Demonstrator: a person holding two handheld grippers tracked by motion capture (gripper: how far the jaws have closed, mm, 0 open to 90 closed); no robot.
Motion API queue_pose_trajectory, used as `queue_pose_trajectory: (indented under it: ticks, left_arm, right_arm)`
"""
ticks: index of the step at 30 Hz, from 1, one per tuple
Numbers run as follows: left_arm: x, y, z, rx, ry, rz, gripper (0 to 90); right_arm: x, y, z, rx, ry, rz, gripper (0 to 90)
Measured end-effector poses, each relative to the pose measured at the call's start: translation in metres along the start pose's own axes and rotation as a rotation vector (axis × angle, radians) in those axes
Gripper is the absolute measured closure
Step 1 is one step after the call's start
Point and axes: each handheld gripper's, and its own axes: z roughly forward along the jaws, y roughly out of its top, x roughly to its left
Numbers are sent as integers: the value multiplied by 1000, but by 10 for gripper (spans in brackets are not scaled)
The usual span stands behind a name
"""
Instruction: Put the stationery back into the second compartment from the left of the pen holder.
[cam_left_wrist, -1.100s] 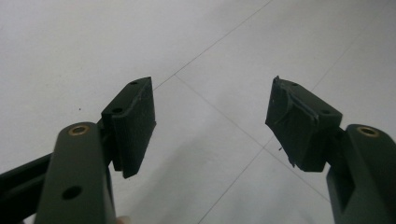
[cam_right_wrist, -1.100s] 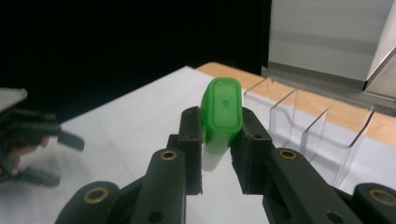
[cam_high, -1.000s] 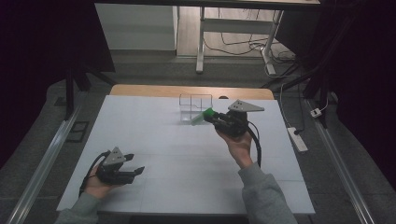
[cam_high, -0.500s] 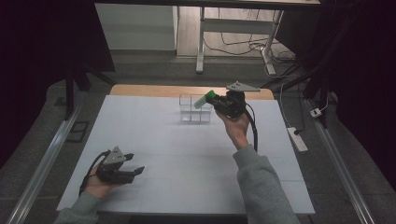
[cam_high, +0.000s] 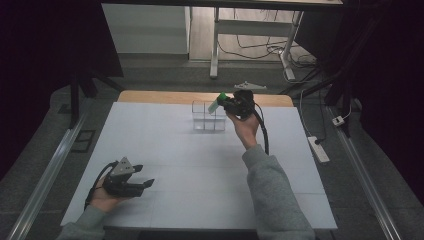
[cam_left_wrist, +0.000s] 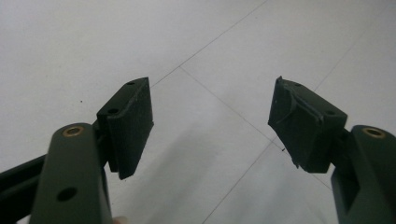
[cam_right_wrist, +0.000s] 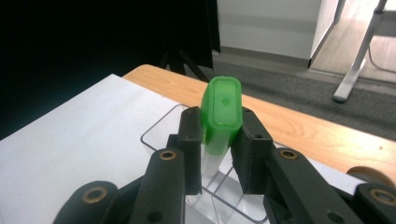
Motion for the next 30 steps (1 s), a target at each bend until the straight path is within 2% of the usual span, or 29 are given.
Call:
queue_pose_trajectory:
  ticks: [2, 4, 8, 13, 17, 23, 30]
  left_arm:
    - [0, 0, 0, 2, 0, 0, 300]
    - [0, 0, 1, 4, -1, 1, 300]
    - [-1, 1, 2, 6, -2, 3, 299]
    - [-1, 1, 3, 13, -5, 7, 297]
    - [0, 0, 2, 13, -5, -1, 297]
    - [1, 0, 3, 16, -3, -2, 297]
    - [1, 0, 3, 12, -4, -9, 296]
  right_arm:
    - [-1, -3, 3, 7, 4, 7, 719]
    - [-2, -4, 5, 13, 6, 16, 581]
    - [-1, -7, 2, 21, 10, 13, 530]
    - [-1, -11, -9, 22, 38, 5, 508]
    - [-2, -21, -18, 47, 31, -16, 483]
    - [-6, -44, -34, 75, 30, -22, 463]
    - [-11, -70, -62, 91, 26, -20, 460]
